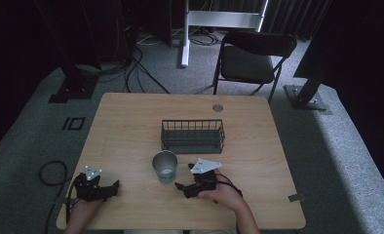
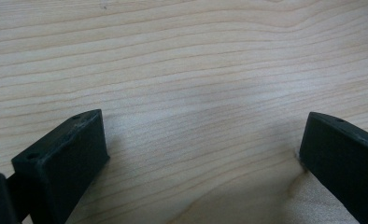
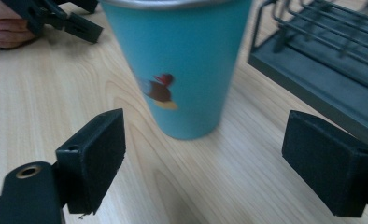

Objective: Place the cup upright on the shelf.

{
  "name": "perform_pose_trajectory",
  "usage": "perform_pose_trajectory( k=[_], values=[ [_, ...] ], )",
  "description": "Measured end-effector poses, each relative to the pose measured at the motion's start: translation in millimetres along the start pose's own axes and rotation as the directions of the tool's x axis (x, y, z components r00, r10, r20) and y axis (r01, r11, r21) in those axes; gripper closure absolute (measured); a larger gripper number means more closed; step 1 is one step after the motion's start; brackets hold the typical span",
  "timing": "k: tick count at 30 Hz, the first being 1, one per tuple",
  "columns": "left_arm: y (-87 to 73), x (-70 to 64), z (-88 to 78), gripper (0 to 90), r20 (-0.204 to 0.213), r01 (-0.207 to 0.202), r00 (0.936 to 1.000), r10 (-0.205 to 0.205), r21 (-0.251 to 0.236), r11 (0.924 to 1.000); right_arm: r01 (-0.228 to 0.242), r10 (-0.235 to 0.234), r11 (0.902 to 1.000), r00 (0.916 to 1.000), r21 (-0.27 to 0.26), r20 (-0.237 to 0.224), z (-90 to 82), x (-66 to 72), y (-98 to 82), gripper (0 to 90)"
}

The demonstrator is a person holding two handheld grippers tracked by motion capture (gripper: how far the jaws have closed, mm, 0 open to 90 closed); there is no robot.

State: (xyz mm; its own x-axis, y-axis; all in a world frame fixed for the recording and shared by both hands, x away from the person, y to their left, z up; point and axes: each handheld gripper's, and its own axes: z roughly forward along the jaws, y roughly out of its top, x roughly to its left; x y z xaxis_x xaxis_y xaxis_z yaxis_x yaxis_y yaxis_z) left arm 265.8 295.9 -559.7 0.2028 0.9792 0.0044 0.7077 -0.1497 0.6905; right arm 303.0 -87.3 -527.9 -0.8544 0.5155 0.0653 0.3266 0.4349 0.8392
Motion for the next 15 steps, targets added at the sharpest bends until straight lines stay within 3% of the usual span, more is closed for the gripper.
perform_pose_trajectory(
  k=[3, 15],
  values=[
    [0.0, 0.0, 0.0, 1.5, 0.000, 0.000, 1.0000, 0.000, 0.001, 1.0000, 0.011, -0.011, 0.9999, 0.9997, -0.006, -0.021, 7.7, 5.5, 5.2, 13.2],
    [0.0, -0.1, 0.0, 1.5, 0.000, 0.001, 1.0000, -0.001, 0.000, 1.0000, 0.015, -0.016, 0.9993, 0.9996, -0.035, -0.022, 26.4, 9.6, 15.3, 13.1]
  ],
)
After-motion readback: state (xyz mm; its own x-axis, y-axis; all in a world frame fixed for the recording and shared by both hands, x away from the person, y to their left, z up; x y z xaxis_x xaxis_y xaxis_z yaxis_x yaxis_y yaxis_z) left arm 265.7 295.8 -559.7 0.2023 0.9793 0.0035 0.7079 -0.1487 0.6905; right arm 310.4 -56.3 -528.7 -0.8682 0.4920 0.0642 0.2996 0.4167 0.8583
